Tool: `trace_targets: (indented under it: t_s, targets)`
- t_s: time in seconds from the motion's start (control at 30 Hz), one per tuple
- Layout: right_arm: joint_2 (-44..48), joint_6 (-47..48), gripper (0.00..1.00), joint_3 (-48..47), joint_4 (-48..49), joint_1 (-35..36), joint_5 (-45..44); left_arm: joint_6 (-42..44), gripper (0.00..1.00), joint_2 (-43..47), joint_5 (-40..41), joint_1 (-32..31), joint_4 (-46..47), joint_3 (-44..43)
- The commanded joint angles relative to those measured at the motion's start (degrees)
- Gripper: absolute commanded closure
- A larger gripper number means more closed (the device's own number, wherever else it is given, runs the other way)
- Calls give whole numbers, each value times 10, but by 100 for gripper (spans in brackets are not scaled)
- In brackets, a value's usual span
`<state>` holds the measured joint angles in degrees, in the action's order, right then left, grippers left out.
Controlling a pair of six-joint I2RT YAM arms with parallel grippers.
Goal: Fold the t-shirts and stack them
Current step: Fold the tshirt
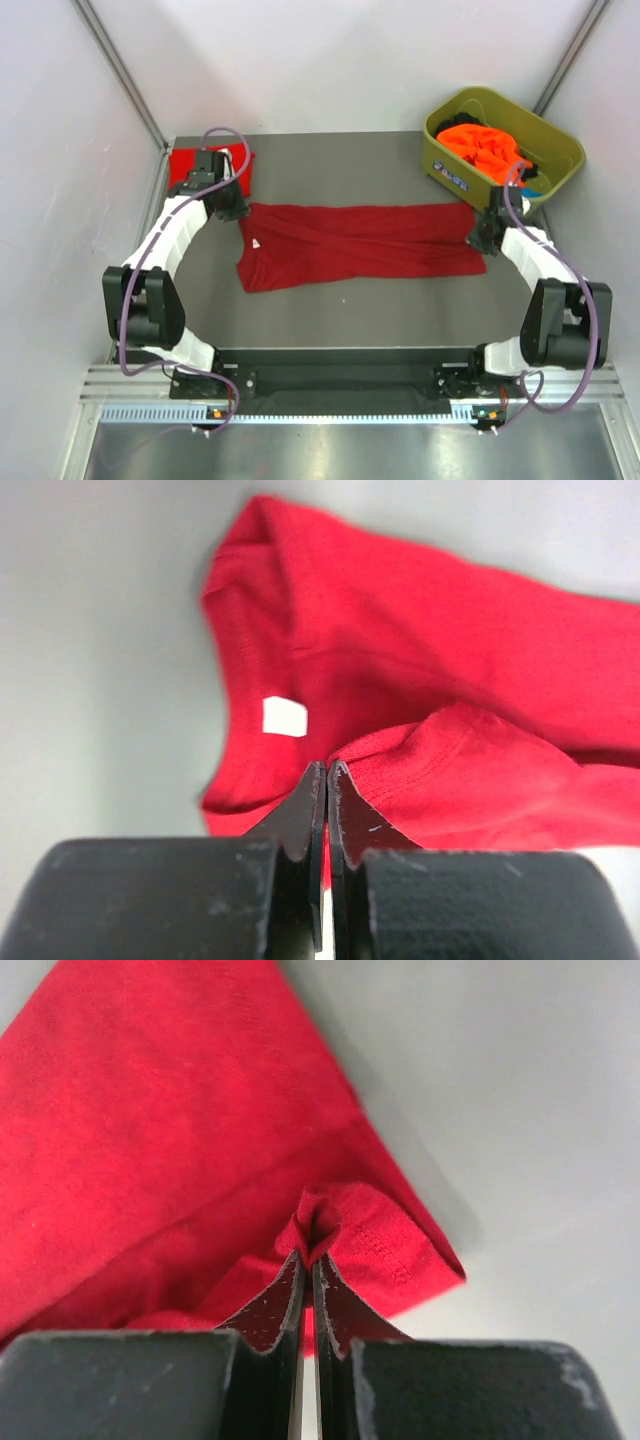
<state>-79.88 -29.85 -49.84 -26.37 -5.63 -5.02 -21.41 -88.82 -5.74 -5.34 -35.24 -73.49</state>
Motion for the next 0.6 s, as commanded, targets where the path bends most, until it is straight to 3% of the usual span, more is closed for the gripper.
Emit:
trace_targets:
  t_s: [0.0, 0.13, 0.37, 0.57]
  targets:
    - [-32, 14, 100, -39, 7, 29, -51, 7, 100, -4, 82, 3, -38, -33]
    - [-60, 4, 100, -53, 9, 47, -81, 9, 100, -14, 122, 3, -62, -44]
    - [-99, -6, 98, -66, 2, 52, -112, 15, 100, -49, 101, 3, -65, -54]
    - [-65, 4, 80, -69, 3, 52, -111, 21, 100, -92, 86, 3, -64, -74]
